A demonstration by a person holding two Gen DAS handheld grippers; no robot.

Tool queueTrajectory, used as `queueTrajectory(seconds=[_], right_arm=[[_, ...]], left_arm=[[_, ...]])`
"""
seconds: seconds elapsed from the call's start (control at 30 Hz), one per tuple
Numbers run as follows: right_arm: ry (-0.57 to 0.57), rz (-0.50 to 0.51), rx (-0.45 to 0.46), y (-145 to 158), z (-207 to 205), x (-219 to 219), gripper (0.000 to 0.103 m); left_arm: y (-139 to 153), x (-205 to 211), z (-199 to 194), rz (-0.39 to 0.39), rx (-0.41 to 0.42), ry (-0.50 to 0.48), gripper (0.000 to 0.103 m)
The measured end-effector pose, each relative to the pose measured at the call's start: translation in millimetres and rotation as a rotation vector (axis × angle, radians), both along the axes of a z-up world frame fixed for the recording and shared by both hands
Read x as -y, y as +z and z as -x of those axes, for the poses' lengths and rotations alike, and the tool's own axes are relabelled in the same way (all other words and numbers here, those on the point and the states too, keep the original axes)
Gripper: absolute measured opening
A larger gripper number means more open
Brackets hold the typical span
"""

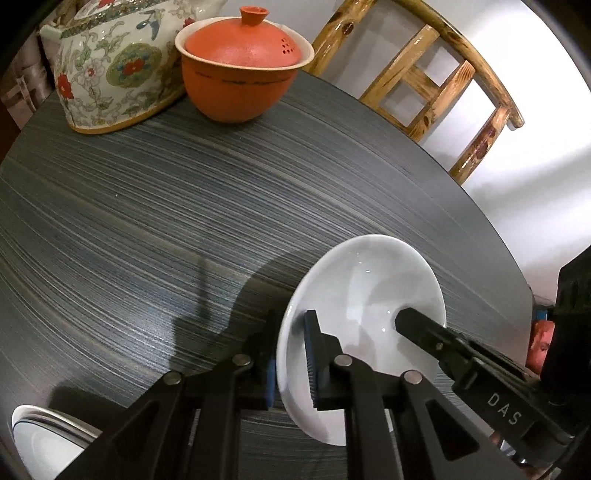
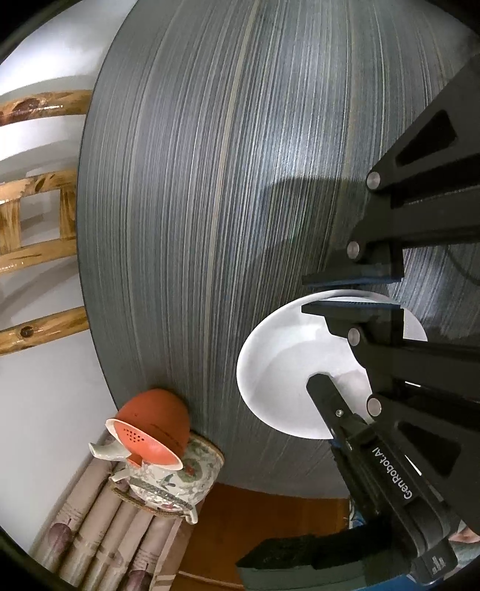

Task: Organize plates and bowls
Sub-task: 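Carry the small white bowl with the left tool over the nested bowls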

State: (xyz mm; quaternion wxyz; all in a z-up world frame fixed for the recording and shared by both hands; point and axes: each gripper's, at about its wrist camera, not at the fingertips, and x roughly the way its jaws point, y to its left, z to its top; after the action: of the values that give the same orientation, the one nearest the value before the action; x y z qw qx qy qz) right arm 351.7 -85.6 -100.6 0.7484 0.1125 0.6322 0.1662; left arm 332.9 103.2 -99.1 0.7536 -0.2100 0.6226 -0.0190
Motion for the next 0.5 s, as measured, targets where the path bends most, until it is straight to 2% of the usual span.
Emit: queueTrajectory(seconds=[0.5], right_arm=[[-0.013,0.027,0.019,10,10,2,0.007]], left_arm=[[15,9,6,0.012,0.013,-0.033,0.01]])
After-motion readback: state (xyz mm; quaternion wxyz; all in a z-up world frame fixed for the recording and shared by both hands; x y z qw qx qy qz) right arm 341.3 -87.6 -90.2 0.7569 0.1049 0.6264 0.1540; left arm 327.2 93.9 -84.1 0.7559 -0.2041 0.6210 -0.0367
